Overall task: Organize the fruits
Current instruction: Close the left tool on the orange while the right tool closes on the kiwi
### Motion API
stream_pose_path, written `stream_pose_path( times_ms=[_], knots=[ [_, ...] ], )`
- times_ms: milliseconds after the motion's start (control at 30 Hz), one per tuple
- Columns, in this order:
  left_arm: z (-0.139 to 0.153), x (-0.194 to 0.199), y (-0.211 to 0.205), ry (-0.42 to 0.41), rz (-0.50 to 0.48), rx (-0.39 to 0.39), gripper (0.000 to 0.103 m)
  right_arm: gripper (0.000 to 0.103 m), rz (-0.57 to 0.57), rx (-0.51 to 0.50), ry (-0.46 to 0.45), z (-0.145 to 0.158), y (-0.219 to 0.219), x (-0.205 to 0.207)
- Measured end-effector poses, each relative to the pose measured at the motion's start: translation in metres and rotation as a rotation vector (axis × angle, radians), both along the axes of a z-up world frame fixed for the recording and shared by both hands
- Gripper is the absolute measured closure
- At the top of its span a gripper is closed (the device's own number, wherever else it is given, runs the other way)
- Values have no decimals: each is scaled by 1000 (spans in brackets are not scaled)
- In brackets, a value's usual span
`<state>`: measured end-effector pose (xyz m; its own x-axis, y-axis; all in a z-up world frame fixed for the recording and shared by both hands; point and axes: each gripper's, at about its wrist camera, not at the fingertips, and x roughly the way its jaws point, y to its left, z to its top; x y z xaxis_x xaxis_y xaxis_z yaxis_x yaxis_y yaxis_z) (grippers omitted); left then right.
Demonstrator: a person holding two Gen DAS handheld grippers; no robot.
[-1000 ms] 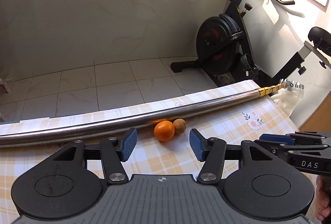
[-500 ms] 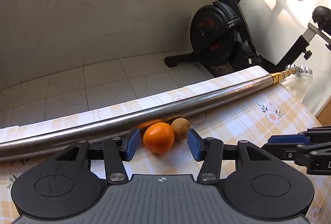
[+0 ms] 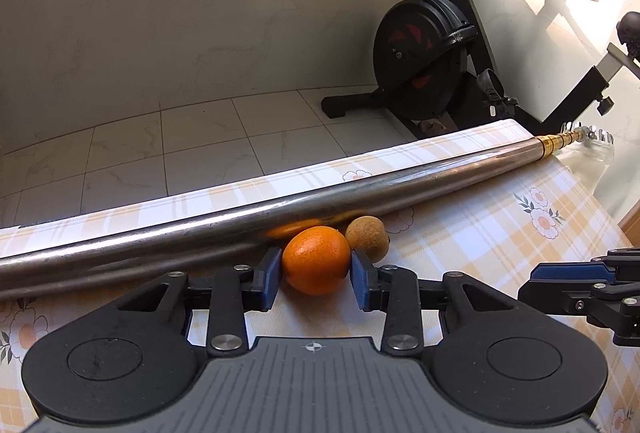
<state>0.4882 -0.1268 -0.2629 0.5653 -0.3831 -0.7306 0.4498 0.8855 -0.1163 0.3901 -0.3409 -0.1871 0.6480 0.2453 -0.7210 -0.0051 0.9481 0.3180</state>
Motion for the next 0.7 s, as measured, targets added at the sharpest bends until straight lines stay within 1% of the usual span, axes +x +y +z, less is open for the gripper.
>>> stream_pose_path(
  times_ms=[200, 400, 533, 633, 700],
  knots=[
    [5, -10, 7, 0, 4, 17, 64, 71, 19, -11, 0, -3, 6, 6],
    [31, -37, 28, -54, -1, 33, 64, 71, 90, -57, -36, -3, 31, 25],
    [50, -51, 45, -75, 26, 19, 64, 71, 145, -90, -81, -4, 49, 42],
    [62, -57, 56, -84, 53, 9, 64, 71, 166, -132, -87, -9, 63, 55],
    [66, -61, 63, -85, 71, 3, 64, 71, 178, -139, -79, -13, 69, 64]
  ],
)
